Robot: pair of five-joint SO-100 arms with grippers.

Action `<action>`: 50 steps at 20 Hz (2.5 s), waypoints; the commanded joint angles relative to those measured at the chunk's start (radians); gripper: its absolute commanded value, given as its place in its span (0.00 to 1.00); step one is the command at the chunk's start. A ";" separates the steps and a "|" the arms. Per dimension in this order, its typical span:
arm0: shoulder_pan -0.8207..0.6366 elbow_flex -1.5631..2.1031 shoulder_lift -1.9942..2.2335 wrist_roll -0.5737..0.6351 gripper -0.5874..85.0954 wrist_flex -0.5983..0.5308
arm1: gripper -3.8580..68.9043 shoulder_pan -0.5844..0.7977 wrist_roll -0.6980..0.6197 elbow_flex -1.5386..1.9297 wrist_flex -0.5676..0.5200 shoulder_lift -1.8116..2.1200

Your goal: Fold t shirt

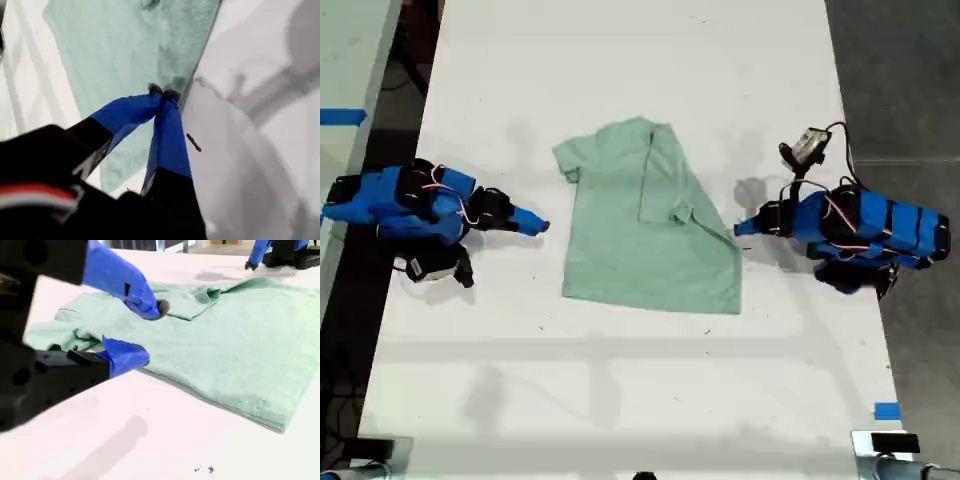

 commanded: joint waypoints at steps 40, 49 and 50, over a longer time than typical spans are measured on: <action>-0.357 -2.227 -2.232 0.416 0.08 0.291 | 0.06 0.003 -0.040 0.048 -0.002 0.015; -0.511 -1.911 -1.582 0.486 0.01 0.416 | 0.06 0.002 -0.043 0.046 -0.003 0.015; -0.442 -1.689 -1.408 0.463 0.01 0.313 | 0.06 0.002 -0.043 0.046 -0.003 0.015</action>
